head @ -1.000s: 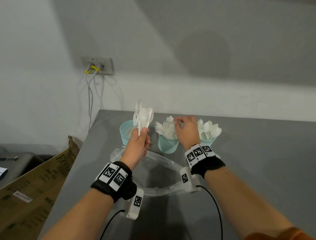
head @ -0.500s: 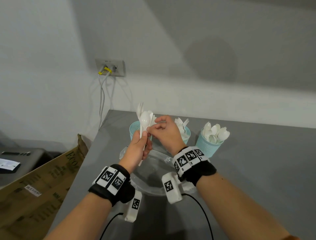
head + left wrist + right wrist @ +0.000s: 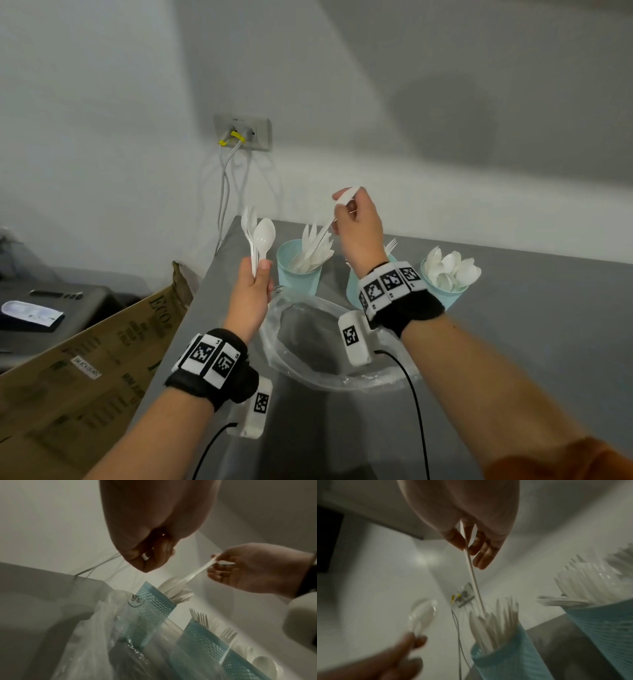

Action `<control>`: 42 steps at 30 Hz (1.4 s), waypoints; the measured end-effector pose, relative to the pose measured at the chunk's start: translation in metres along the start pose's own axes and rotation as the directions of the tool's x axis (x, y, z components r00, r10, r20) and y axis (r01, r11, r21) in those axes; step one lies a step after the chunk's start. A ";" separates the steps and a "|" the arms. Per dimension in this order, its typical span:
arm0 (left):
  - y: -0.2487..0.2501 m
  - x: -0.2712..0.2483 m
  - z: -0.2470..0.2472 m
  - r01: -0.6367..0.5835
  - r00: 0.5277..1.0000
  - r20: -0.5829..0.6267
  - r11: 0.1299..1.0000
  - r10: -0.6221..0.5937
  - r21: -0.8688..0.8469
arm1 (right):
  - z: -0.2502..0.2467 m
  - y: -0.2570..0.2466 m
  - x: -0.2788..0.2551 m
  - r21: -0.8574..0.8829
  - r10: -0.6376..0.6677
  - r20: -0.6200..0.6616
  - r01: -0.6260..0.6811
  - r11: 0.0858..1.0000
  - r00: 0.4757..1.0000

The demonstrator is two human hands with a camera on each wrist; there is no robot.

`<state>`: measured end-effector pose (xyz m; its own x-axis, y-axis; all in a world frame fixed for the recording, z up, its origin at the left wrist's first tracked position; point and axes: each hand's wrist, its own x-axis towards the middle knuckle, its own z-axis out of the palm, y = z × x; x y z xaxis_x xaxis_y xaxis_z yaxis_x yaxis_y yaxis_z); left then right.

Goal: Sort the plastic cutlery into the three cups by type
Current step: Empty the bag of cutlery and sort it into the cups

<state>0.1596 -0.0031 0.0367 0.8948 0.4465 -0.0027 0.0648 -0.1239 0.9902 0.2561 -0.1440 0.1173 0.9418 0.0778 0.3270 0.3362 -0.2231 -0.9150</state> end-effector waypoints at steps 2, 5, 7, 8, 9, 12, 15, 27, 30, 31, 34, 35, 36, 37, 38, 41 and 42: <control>-0.001 0.003 -0.001 -0.012 1.000 0.004 0.999 0.012 0.036 | 0.012 0.012 0.000 -0.203 -0.029 0.121 0.054 0.978 0.992; 0.005 0.002 0.002 -0.025 1.000 0.020 1.000 0.025 0.015 | 0.026 0.036 -0.005 -0.600 0.051 0.272 0.128 0.790 0.961; 0.011 0.001 0.005 -0.023 0.999 0.036 1.000 0.023 -0.009 | 0.032 0.045 -0.011 -0.705 0.105 0.284 0.134 0.696 0.953; 0.013 0.000 0.007 -0.020 0.999 0.043 1.000 0.021 -0.020 | 0.034 0.048 -0.013 -0.717 0.112 0.278 0.128 0.686 0.954; 0.015 -0.001 0.008 -0.021 0.999 0.049 0.999 0.022 -0.028 | 0.035 0.048 -0.015 -0.722 0.110 0.267 0.122 0.681 0.957; 0.016 0.000 0.013 -0.075 0.996 0.049 0.997 0.075 -0.004 | 0.035 0.045 -0.016 -0.751 0.168 0.283 0.109 0.651 0.944; 0.014 0.000 0.013 -0.166 0.986 0.036 0.984 0.164 0.063 | 0.032 0.037 -0.015 -0.721 0.227 0.345 0.102 0.685 0.911; 0.026 -0.013 0.108 -0.471 0.882 0.176 0.841 0.438 0.266 | -0.064 0.022 -0.058 -0.066 -0.029 0.261 0.048 0.997 0.965; 0.022 -0.020 0.111 -0.416 0.904 0.224 0.869 0.363 0.268 | -0.060 0.026 -0.063 -0.063 -0.036 0.160 0.046 0.997 0.986; 0.021 -0.023 0.113 -0.450 0.886 0.268 0.839 0.377 0.307 | -0.062 0.027 -0.061 -0.088 -0.014 0.125 0.025 0.996 0.992; 0.022 -0.024 0.126 -0.543 0.820 0.328 0.819 0.469 0.186 | -0.073 0.032 -0.052 -0.183 0.006 0.073 0.008 0.983 0.997; 0.023 -0.023 0.135 -0.563 0.796 0.357 0.815 0.489 0.138 | -0.083 0.034 -0.049 -0.176 0.010 0.065 0.002 0.984 0.998; 0.025 -0.024 0.147 -0.565 0.778 0.401 0.817 0.484 0.111 | -0.096 0.037 -0.046 -0.154 0.024 0.048 -0.016 0.988 0.999; 0.027 -0.023 0.160 -0.567 0.760 0.446 0.817 0.472 0.101 | -0.110 0.039 -0.043 -0.151 0.066 0.032 -0.060 0.987 0.997; 0.029 -0.022 0.172 -0.577 0.735 0.495 0.811 0.464 0.097 | -0.124 0.043 -0.039 -0.161 0.112 0.009 -0.109 0.981 0.994; 0.032 -0.018 0.204 -0.671 0.667 0.646 0.676 0.371 0.304 | -0.162 0.054 -0.027 -0.197 0.246 -0.060 -0.253 0.947 0.967; 0.033 -0.018 0.212 -0.698 0.669 0.677 0.573 0.308 0.429 | -0.172 0.058 -0.023 -0.190 0.277 -0.083 -0.288 0.939 0.957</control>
<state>0.2396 -0.2029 0.0396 0.9173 -0.3393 0.2085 -0.3980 -0.7631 0.5093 0.2533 -0.3258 0.0973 0.9946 -0.0675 0.0793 0.0441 -0.4168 -0.9079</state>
